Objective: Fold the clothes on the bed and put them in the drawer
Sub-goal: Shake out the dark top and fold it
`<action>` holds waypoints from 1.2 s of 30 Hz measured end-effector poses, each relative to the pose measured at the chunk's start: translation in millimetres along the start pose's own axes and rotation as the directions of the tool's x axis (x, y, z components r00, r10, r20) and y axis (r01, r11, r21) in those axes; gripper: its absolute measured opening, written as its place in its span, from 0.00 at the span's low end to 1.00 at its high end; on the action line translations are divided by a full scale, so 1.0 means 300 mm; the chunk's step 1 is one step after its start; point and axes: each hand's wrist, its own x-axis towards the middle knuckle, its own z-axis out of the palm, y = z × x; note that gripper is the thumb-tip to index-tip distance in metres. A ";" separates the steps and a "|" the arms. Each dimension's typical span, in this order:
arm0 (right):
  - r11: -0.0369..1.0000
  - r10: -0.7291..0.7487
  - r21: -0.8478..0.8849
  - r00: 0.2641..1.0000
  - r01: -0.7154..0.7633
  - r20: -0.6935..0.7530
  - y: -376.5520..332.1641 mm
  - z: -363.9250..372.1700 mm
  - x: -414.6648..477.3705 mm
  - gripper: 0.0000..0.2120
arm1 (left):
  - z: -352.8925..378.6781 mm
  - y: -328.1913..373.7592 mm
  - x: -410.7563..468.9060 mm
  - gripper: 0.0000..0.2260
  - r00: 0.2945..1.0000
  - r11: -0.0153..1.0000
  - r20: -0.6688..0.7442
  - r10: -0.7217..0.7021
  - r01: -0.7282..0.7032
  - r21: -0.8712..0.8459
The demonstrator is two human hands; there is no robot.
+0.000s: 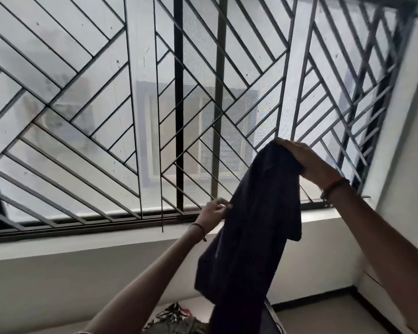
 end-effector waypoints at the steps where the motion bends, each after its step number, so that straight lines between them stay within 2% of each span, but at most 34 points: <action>1: 1.000 0.004 -0.023 1.000 -0.005 -0.021 0.016 -0.019 0.008 0.10 | -0.023 0.005 0.004 0.08 0.999 0.998 -0.030 -0.030 0.029 -0.056; 6: 0.983 0.073 -0.160 0.993 -0.087 -0.094 0.106 -0.062 -0.006 0.11 | -0.149 0.073 -0.012 0.09 0.994 0.985 -0.106 -0.010 -0.009 -0.174; 11: 0.942 0.185 -0.268 0.980 -0.200 -0.079 0.256 -0.062 -0.021 0.15 | -0.254 0.148 -0.018 0.07 1.000 0.973 0.000 0.023 -0.022 -0.231; 15: 0.844 0.140 -0.505 0.983 -0.180 -0.117 0.372 -0.006 -0.017 0.14 | -0.282 0.184 -0.022 0.06 0.999 0.962 0.037 0.000 0.010 -0.273; 17: 0.809 0.100 -0.557 0.978 -0.187 -0.182 0.402 0.059 -0.046 0.09 | -0.282 0.193 -0.024 0.06 1.000 0.955 0.026 0.000 0.007 -0.298; 18: 0.805 0.078 -0.564 0.976 -0.183 -0.205 0.406 0.093 -0.070 0.09 | -0.282 0.198 -0.026 0.06 1.000 0.953 0.017 -0.008 0.013 -0.301; 19: 0.831 0.082 -0.531 0.981 -0.166 -0.178 0.409 0.130 -0.101 0.10 | -0.282 0.198 -0.028 0.06 1.000 0.955 0.010 -0.018 0.020 -0.295; 21: 0.925 0.234 -0.307 0.972 -0.223 -0.003 0.396 0.217 -0.182 0.15 | -0.284 0.196 -0.030 0.06 1.000 0.959 0.009 -0.028 0.030 -0.282; 23: 0.920 0.392 -0.086 0.895 -0.382 0.214 0.385 0.295 -0.257 0.20 | -0.283 0.195 -0.035 0.06 0.999 0.961 0.014 -0.037 0.040 -0.272; 24: 0.898 0.421 0.003 0.863 -0.439 0.281 0.386 0.328 -0.282 0.20 | -0.281 0.194 -0.039 0.06 0.999 0.963 0.012 -0.037 0.039 -0.268; 26: 0.873 0.394 0.162 0.860 -0.461 0.323 0.405 0.386 -0.306 0.19 | -0.280 0.189 -0.039 0.06 0.999 0.967 -0.014 -0.039 0.035 -0.254; 29: 0.855 0.306 0.364 0.926 -0.369 0.219 0.406 0.433 -0.309 0.18 | -0.291 0.170 -0.039 0.06 0.997 0.971 -0.064 -0.046 0.030 -0.237; 31: 0.857 0.270 0.399 0.944 -0.325 0.189 0.391 0.440 -0.302 0.17 | -0.303 0.157 -0.045 0.06 0.995 0.983 -0.084 -0.053 0.037 -0.180; 35: 0.890 0.207 0.328 0.922 -0.316 0.326 0.361 0.450 -0.311 0.02 | -0.312 0.148 -0.076 0.06 0.994 0.991 -0.104 -0.038 0.024 -0.132; 36: 0.888 0.194 0.335 0.918 -0.315 0.347 0.352 0.451 -0.314 0.02 | -0.315 0.144 -0.081 0.06 0.993 0.996 -0.118 -0.024 0.014 -0.084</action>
